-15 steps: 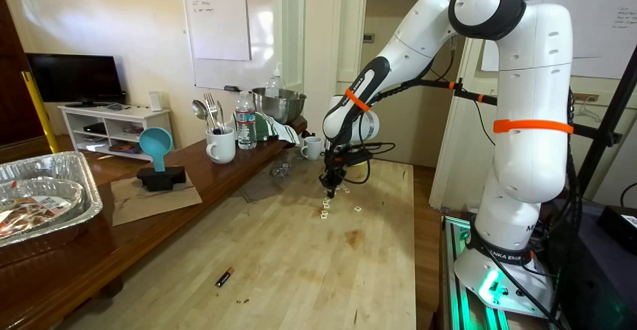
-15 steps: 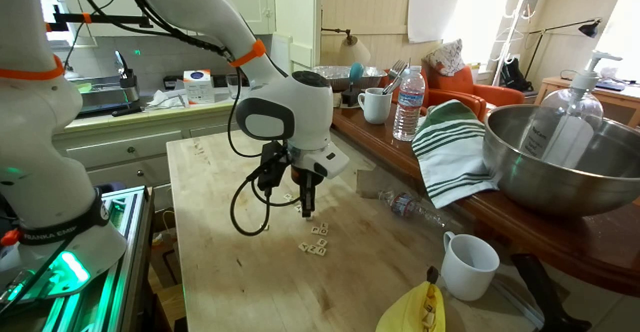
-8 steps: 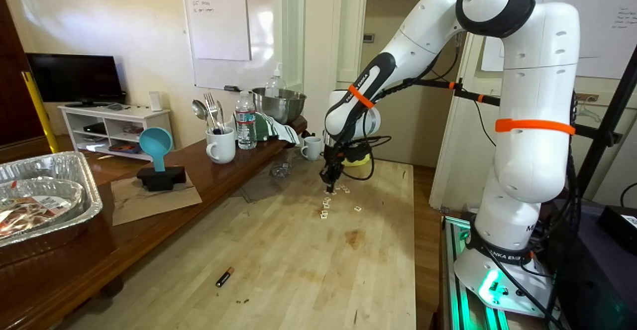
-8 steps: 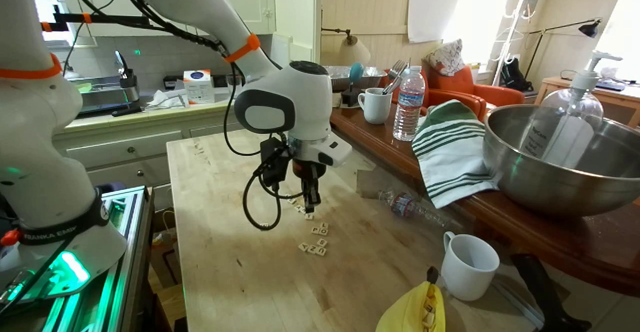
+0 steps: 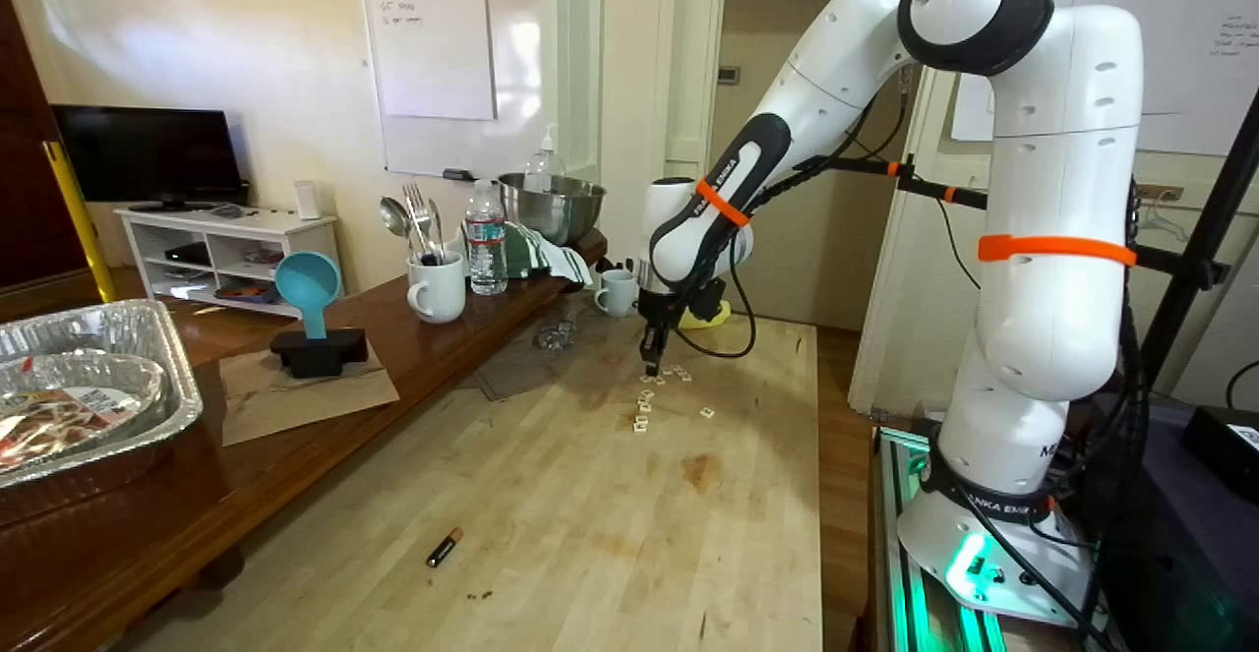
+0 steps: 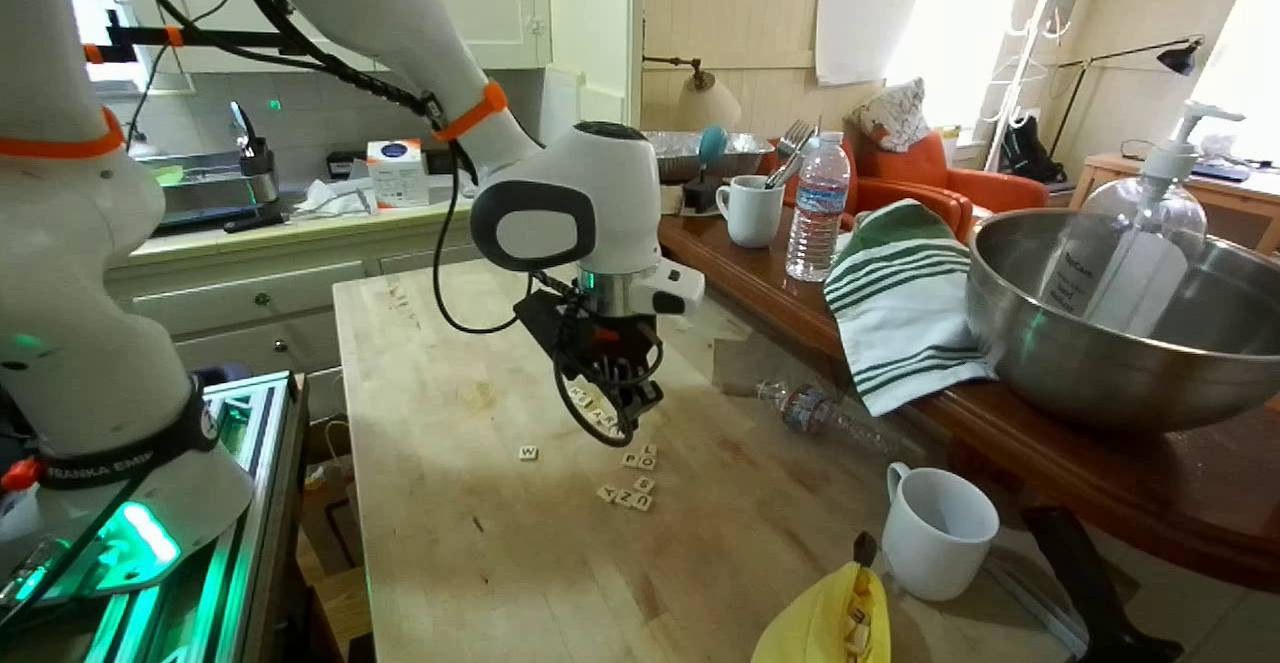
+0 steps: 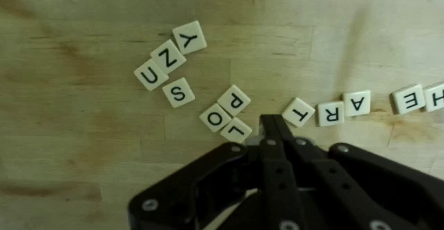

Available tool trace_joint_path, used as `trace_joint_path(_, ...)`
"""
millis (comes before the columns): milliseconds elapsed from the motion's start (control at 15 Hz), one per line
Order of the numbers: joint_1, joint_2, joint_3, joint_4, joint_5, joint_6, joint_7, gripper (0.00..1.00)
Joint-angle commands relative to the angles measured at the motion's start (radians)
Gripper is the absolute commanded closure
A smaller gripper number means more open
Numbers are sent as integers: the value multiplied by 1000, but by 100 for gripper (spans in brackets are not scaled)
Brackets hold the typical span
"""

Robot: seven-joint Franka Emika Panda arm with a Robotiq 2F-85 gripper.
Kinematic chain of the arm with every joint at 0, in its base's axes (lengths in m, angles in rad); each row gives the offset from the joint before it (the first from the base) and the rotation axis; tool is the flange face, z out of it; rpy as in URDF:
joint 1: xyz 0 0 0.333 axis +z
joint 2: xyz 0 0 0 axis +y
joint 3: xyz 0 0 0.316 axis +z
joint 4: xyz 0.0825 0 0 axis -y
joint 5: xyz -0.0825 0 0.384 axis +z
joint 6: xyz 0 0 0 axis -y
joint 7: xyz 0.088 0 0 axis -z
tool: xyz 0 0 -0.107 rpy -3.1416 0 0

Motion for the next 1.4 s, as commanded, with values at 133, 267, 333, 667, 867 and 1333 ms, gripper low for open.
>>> trace_joint_path(133,-13,24,20,-27,-1,95,-113,100)
trace_joint_path(267,-18,29,30,-32,8,98,-146,100)
trace_joint_path(333,-21,32,35,-33,12,98,-161,100)
trace_joint_path(667,-27,46,53,-29,14,102,-215,100)
trace_joint_path(867,-29,50,59,-29,15,101,-241,100)
trace_joint_path(1333,-29,61,64,-25,11,92,-278,100)
